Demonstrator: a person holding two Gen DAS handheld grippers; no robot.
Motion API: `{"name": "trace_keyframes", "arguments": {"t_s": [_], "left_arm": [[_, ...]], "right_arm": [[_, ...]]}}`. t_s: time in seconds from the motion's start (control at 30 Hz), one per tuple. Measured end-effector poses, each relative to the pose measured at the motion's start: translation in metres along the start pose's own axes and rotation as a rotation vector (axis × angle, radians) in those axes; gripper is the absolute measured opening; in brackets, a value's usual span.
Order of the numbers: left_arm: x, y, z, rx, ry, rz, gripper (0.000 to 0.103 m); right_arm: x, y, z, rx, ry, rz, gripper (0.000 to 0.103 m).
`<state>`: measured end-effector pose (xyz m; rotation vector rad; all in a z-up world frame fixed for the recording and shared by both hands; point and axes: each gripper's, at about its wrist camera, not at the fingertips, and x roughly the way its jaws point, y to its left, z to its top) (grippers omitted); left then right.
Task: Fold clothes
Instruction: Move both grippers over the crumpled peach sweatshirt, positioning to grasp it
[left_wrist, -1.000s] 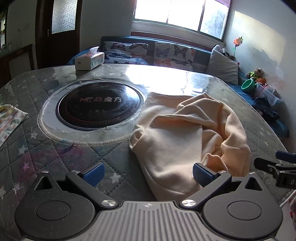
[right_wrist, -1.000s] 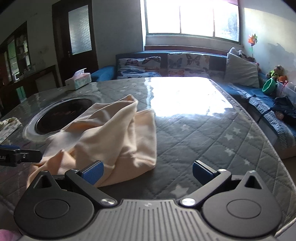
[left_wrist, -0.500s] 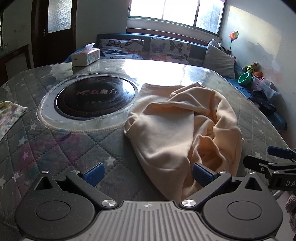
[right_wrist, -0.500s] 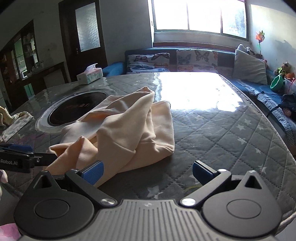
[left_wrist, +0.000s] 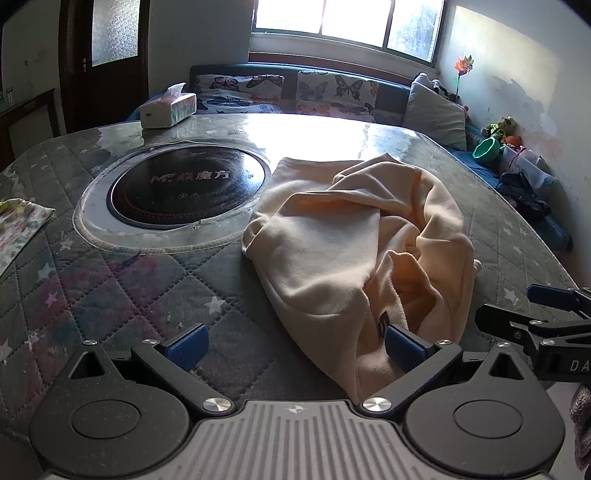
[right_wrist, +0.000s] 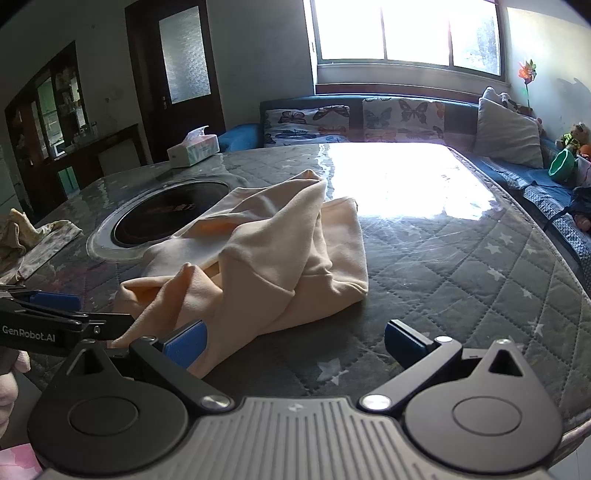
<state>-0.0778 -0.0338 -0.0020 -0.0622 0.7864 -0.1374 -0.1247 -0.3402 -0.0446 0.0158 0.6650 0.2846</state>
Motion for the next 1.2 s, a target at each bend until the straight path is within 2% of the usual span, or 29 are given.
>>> {"name": "trace_keyframes", "arguments": {"t_s": [0.27,1.2], "left_arm": [[-0.003,-0.002,0.002,0.016,-0.012,-0.005,0.103],[0.007,0.000,0.013,0.008,-0.001,-0.031,0.103]], "right_arm": [[-0.002,0.004,0.003,-0.006,-0.020,0.008,0.103],[0.006,0.018,0.016,-0.043,-0.006,0.020,0.103]]}}
